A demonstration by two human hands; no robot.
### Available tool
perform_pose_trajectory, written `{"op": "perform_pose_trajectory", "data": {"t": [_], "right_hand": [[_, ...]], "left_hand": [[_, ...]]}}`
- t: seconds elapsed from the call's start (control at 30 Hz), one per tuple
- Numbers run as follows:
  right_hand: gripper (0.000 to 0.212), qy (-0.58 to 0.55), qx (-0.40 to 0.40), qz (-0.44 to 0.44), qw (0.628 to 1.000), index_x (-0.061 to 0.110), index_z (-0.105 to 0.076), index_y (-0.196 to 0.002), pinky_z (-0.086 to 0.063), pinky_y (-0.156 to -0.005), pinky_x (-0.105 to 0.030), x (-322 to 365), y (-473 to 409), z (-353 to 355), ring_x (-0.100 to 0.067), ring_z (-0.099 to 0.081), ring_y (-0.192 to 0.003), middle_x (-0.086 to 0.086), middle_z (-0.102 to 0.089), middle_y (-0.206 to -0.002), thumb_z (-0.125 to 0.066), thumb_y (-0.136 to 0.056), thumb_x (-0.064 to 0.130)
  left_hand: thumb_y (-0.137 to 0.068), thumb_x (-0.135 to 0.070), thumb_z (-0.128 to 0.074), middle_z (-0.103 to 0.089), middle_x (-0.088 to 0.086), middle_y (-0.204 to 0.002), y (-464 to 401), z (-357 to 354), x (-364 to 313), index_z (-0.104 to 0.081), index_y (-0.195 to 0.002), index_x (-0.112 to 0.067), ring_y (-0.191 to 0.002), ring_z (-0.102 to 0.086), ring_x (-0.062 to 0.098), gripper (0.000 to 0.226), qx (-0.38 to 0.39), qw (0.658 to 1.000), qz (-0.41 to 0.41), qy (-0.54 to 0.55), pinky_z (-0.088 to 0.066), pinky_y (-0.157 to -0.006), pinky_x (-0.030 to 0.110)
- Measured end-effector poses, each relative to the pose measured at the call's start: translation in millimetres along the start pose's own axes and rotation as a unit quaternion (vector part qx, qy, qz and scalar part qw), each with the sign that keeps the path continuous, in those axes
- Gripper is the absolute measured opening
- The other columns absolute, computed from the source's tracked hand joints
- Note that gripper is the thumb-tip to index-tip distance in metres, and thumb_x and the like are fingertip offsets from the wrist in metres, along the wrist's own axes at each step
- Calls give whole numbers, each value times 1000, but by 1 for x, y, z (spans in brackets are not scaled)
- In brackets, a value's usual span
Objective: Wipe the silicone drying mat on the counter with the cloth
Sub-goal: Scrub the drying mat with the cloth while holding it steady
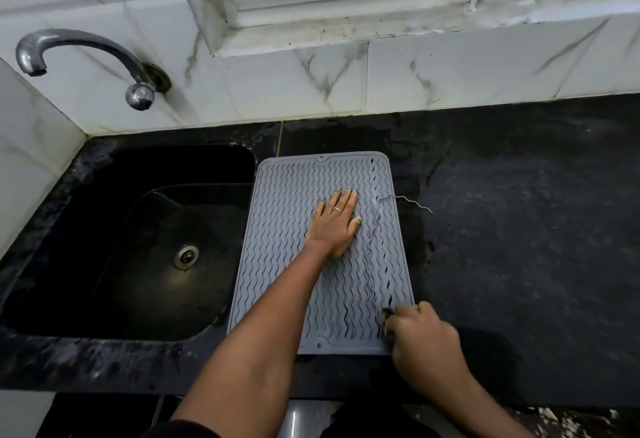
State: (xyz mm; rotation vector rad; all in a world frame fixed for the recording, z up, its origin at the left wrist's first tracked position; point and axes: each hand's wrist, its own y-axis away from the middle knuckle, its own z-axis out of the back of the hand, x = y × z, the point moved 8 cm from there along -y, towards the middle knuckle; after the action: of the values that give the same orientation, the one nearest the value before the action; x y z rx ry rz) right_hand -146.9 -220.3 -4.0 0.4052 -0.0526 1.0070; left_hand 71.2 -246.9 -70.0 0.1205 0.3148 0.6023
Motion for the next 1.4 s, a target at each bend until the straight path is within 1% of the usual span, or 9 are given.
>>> {"op": "perform_pose_trajectory", "data": {"t": [0.2, 0.33, 0.5, 0.67, 0.83, 1.03, 1.17, 1.27, 1.4], "right_hand": [[33, -20, -164, -28, 986, 21, -60, -119, -45, -79, -37, -18, -75, 53, -23, -47, -105, -1, -55, -123, -54, -87, 16], [42, 39, -127, 9, 991, 14, -50, -129, -41, -92, -39, -12, -90, 30, -30, -40, -115, -6, -46, -135, -49, -88, 8], [29, 50, -65, 37, 996, 11, -68, -101, -53, -68, -35, -1, -14, -4, -25, -56, -94, -3, -64, -106, -70, -73, 13], [24, -45, 33, -42, 998, 23, -67, -100, -47, -79, -32, -18, -12, 10, -22, -58, -102, 2, -65, -109, -49, -84, 23], [22, -132, -174, -9, 976, 20, -69, -87, -45, -70, -38, -13, -94, 92, -23, -51, -96, 2, -58, -93, -49, -86, 10], [31, -17, -136, 58, 989, 6, -62, -115, -46, -84, -45, 9, -163, 49, -33, -44, -113, -10, -55, -122, -49, -87, 4], [23, 10, -222, 73, 972, 3, -68, -98, -43, -72, -39, 13, -146, 38, -36, -48, -101, -11, -62, -109, -54, -79, 3], [16, -18, -247, 83, 965, 1, -68, -88, -38, -60, -35, 14, -127, 37, -38, -51, -93, -14, -64, -98, -58, -77, 7], [8, -62, -270, 61, 959, 6, -68, -73, -33, -52, -28, 7, -74, 20, -31, -54, -77, -8, -65, -81, -60, -71, 6]], "left_hand": [[-103, -41, -17, 4, 1, -163, 4, 0, -3, 3, -154, -20, -150, 7, 20, 58, -11, 1000, -2, -10, 4, -121, 41], [-102, -45, -20, 1, 0, -163, 14, -3, -6, -1, -154, -22, -151, 5, 21, 60, -38, 999, -12, -10, 6, -120, 41], [-102, -45, -24, 1, 0, -163, 20, -5, -10, 0, -154, -23, -151, 6, 21, 61, -38, 999, -20, -1, 7, -120, 41], [-100, -47, -26, 3, 1, -163, 53, -17, -32, 1, -154, -19, -150, 7, 20, 66, -46, 998, -39, 14, 11, -119, 38], [-100, -50, -27, 4, 1, -163, 101, -36, -59, -1, -154, -17, -150, 9, 19, 69, -60, 996, -62, 29, 13, -118, 34], [-102, -37, -31, -19, 2, -161, 130, -33, -65, -20, -153, -15, -150, -11, 16, 57, -81, 988, -79, 103, -6, -123, 32], [-99, -24, -33, -61, 5, -124, 134, -6, -52, -56, -127, -13, -114, -53, 14, 38, -193, 941, -18, 277, -41, -99, 29], [-99, -28, -29, -58, 1, -101, 134, -3, -44, -56, -106, -13, -92, -52, 14, 32, -232, 915, 34, 328, -44, -80, 31], [-98, -26, -31, -53, -3, -97, 138, 0, -39, -54, -103, -10, -89, -51, 15, 29, -278, 890, 44, 358, -43, -80, 32]]}}
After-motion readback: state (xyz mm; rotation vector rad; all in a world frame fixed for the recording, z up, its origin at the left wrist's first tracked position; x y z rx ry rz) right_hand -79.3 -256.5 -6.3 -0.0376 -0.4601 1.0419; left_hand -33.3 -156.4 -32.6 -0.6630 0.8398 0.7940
